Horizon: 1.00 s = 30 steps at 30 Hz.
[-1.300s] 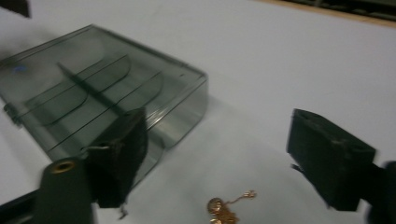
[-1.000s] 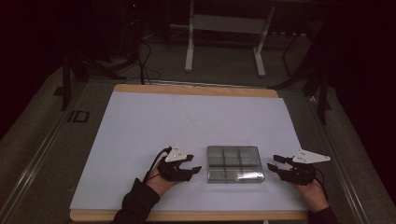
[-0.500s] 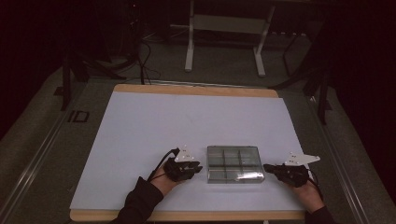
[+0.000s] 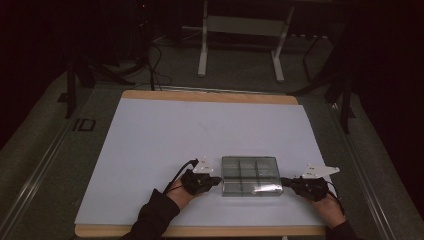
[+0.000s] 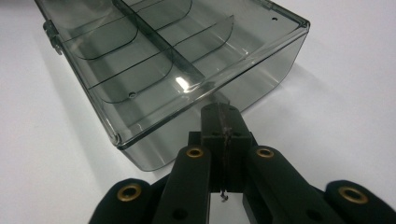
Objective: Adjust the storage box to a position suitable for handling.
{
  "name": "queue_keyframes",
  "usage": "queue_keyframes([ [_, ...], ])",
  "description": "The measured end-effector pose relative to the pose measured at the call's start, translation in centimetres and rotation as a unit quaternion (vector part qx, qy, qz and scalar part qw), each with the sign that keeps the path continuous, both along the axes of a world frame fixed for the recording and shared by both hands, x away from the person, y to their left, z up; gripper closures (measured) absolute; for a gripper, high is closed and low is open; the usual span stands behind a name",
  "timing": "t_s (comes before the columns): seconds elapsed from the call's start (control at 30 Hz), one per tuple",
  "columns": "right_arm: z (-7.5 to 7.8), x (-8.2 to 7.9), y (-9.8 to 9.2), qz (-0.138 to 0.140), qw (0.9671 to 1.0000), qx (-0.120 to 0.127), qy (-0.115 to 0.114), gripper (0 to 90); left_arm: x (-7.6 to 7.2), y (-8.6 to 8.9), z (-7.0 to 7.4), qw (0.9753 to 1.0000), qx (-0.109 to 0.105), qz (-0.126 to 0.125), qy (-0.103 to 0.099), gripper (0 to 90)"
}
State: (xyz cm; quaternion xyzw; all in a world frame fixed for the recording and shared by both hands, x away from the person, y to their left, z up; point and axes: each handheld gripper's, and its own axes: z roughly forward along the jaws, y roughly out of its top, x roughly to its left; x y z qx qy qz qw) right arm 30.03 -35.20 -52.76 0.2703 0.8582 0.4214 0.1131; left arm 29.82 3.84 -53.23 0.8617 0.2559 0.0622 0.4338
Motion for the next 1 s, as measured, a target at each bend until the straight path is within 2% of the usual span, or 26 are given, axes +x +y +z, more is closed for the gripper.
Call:
queue_keyframes([
  [0.2, 0.2, -0.1, 0.0, -0.002, 1.0000, 0.001, 0.001, 90.0, -0.1, -0.1, 0.6, 1.0000, 0.003, 0.002, -0.006, 90.0],
  [0.67, 0.7, -0.4, -0.1, 0.001, 1.0000, 0.008, -0.003, 90.0, -0.4, -0.1, 1.0, 1.0000, -0.004, 0.008, -0.002, 90.0],
  [1.0, 0.8, -0.3, -0.1, 0.000, 1.0000, 0.005, 0.003, 90.0, -0.4, -0.2, 1.1, 0.9999, 0.005, 0.009, -0.001, 90.0],
])
